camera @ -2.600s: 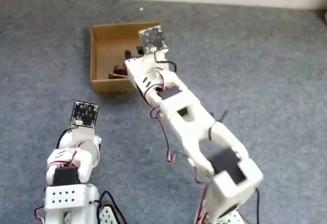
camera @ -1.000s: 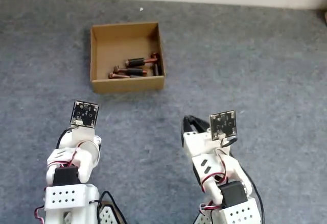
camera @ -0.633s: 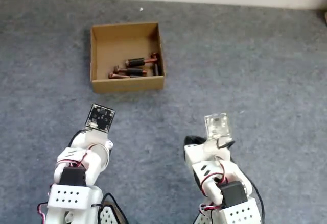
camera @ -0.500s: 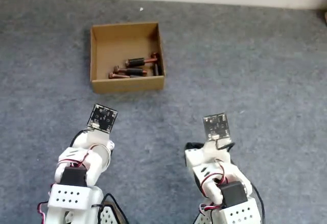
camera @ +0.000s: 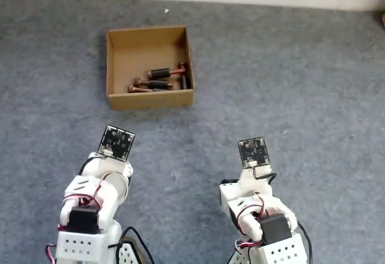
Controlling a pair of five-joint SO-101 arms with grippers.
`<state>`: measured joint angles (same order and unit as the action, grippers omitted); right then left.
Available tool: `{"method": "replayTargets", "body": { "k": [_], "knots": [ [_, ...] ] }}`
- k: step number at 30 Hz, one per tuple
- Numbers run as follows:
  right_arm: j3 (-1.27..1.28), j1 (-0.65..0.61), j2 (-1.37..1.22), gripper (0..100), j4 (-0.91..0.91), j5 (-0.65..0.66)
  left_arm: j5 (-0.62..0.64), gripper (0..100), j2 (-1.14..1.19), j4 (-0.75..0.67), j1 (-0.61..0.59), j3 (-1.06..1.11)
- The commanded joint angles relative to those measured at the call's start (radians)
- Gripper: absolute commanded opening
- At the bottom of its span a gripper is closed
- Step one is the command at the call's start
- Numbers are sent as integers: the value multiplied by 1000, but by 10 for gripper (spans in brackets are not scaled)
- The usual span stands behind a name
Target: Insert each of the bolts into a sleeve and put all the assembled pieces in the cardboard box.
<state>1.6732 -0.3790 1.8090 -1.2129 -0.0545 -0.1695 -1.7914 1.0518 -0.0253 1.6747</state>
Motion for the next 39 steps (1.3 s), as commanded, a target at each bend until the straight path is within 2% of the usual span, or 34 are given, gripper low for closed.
{"method": "replayTargets", "body": {
  "k": [1,10,39],
  "knots": [
    [110,10,4,13,-8,-9,21,4,-31,71,7,22],
    [110,10,4,13,-8,-9,21,4,-28,273,8,22],
    [110,10,4,13,-8,-9,23,4,-28,275,8,22]
  ]
}}
